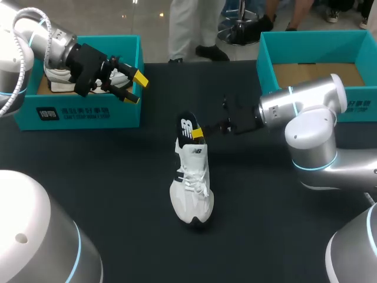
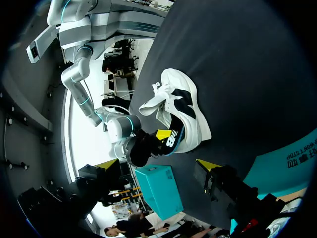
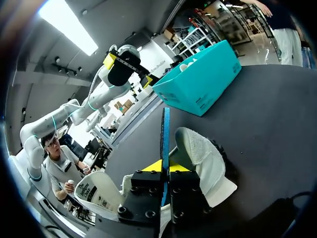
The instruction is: Take the shoe out of the shoebox, open the shoe tongue, remove and reinsert the insole, then place the shoe into the shoebox
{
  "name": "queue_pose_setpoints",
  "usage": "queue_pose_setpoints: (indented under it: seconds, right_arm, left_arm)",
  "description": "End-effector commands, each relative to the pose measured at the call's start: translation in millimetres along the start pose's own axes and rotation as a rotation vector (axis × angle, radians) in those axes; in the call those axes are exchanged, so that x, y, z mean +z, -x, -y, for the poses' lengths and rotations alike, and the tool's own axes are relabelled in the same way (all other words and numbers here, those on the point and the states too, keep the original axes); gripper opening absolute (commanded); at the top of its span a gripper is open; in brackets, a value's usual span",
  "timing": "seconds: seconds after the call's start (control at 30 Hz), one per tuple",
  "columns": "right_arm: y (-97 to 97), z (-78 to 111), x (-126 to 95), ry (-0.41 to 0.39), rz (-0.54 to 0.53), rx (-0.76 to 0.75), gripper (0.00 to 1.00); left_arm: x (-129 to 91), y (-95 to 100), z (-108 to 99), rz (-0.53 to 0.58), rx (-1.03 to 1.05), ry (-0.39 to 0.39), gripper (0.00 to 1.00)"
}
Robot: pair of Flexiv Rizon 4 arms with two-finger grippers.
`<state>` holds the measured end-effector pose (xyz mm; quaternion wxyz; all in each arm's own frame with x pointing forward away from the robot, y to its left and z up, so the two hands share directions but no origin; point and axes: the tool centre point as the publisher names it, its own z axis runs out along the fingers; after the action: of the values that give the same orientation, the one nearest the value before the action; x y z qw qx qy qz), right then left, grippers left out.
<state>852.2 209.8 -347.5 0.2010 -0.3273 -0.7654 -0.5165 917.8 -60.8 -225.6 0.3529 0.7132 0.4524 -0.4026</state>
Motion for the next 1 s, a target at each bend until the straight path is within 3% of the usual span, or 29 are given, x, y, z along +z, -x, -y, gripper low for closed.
queue_pose_setpoints:
  seconds: [0.03, 0.5, 0.53, 0.57, 0.77, 1.0]
  right_arm:
    - [-4.3, 9.5, 2.7, 0.002, 0.004, 0.018, 0.0]
    - [-15.4, 28.2, 5.0, 0.006, 0.001, 0.069, 0.0]
    - [-15.2, 27.6, 4.9, 0.006, 0.002, 0.07, 0.19]
    - [-15.0, 25.6, 4.6, 0.009, 0.003, 0.067, 0.3]
    - [-13.4, 10.2, 2.5, 0.007, 0.013, 0.029, 0.38]
    - [-7.2, -3.0, 1.1, -0.003, 0.011, 0.003, 0.35]
  left_arm:
    - [-0.3, -0.1, 0.3, -0.001, 0.001, -0.001, 1.0]
    - [-0.3, -0.1, 0.3, -0.001, 0.001, -0.001, 1.0]
    - [-0.3, -0.1, 0.3, -0.001, 0.001, -0.001, 1.0]
    - [-0.3, -0.1, 0.3, -0.001, 0.001, -0.001, 1.0]
    - [-0.3, -0.1, 0.3, -0.001, 0.001, -0.001, 1.0]
    - [-0.3, -0.1, 0.3, -0.001, 0.001, -0.001, 1.0]
